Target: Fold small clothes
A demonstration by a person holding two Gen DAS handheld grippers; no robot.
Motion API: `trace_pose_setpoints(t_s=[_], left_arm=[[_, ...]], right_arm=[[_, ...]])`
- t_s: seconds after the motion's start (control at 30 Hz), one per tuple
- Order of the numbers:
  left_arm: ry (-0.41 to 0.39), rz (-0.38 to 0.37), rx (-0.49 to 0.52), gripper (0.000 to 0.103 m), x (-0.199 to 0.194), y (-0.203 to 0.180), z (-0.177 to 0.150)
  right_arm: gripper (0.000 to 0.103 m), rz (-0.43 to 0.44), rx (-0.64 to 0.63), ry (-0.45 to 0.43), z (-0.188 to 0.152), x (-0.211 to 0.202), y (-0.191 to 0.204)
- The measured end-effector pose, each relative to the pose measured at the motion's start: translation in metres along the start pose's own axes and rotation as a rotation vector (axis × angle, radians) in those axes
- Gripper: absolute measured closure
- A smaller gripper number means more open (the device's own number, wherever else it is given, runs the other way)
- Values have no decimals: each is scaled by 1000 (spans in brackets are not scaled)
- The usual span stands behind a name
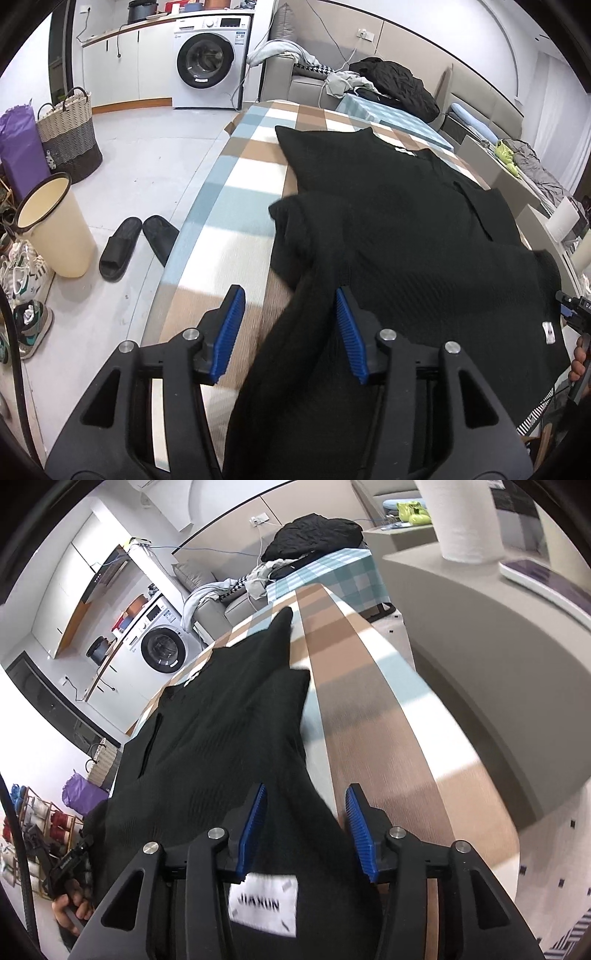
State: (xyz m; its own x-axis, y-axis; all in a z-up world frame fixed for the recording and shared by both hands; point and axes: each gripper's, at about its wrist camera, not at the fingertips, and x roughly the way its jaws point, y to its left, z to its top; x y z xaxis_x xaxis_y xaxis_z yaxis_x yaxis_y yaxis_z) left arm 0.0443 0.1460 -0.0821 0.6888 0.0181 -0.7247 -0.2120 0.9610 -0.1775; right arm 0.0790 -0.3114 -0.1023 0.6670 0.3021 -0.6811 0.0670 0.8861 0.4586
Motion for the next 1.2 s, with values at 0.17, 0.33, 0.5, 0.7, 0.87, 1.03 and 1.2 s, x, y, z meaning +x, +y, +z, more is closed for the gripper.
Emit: trace_pose_setpoints(t_s=[0.17,0.33,0.5,0.7,0.87,1.03,1.2], left_arm=[[12,9,-4,56,-3,2,-14],[31,2,-4,56,2,2,-21],[26,-49,-6,90,2,1,-20],[-81,-99,-18,99,-29,-4,-11],[-155,-117,-51,100,-46,0,3],[-190,-108,-77,100,-45,4,27],[-200,-100,-115,100,-20,6,63]], right_arm=[[58,2,-39,-5,-12,-4,1],[58,-6,-60,-22,-17,-5,0],[88,-12,-104,-48,-20,-5,5],[100,87,-120,-179,-17,-32,7],[100,62,-81,-249,-1,-38,11],[100,53,-13,-296,25,-33,18],[100,33,62,-307,60,-7,24]])
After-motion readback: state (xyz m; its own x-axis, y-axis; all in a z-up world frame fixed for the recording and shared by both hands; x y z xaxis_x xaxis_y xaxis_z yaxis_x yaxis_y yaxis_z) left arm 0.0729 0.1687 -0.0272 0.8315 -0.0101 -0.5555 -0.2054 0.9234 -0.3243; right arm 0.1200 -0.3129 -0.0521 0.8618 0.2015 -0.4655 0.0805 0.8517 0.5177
